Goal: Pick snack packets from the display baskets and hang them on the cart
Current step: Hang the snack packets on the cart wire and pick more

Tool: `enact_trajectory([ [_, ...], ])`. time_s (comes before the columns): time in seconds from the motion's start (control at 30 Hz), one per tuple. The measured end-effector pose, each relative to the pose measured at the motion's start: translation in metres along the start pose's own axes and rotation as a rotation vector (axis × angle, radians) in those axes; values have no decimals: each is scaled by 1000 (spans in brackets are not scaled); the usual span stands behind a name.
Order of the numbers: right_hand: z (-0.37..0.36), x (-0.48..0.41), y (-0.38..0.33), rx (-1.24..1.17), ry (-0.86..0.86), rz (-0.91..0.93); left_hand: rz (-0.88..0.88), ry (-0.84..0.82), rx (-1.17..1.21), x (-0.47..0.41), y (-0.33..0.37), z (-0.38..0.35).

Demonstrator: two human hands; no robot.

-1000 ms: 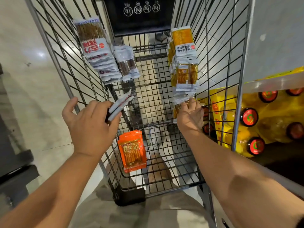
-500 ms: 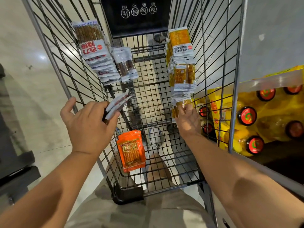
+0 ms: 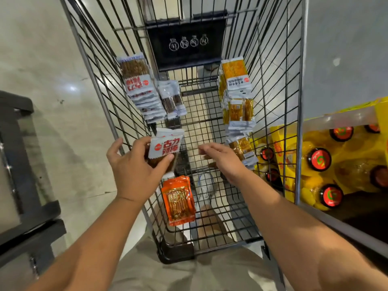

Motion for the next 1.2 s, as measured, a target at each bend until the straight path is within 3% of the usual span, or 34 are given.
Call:
enact_trajectory([
  [0.07, -26, 12, -26, -260, -184, 15, 194, -57, 139, -1, -9, 3],
  [0.27, -57, 19, -97, -493, -422, 148, 258, 124, 326, -47, 2, 45],
  [0.37, -57, 3, -124, -439, -359, 185, 220, 72, 290, -82, 10, 49],
  [0.47, -54, -14, -144, -379, -304, 215, 125, -14, 108, -110, 17, 49],
  [0.53, -47, -26, -150, -418, -267, 195, 84, 69, 56, -125, 13, 58],
  [0.63, -29, -53, -141, -432, -142, 124, 178, 272, 131, -144, -8, 76],
  [0.77, 3, -97, -101, -280, 114, -48, 431, 171, 415, -151, -38, 51],
  [0.83, 14, -117, -90, -177, 205, -100, 432, 157, 373, -153, -43, 47],
  [1.2, -17, -203, -92, 158, 230, -94, 360, 215, 471, -155, -60, 35],
])
Point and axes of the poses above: each hand's wrist, its own x-axis away from the middle knuckle, its own z-axis out of the back of the hand, y = z × x, the point moved 8 cm from there along -x, towards the middle knuckle, and after that the axes turned 7 degrees about x, right-handed, at the moved point
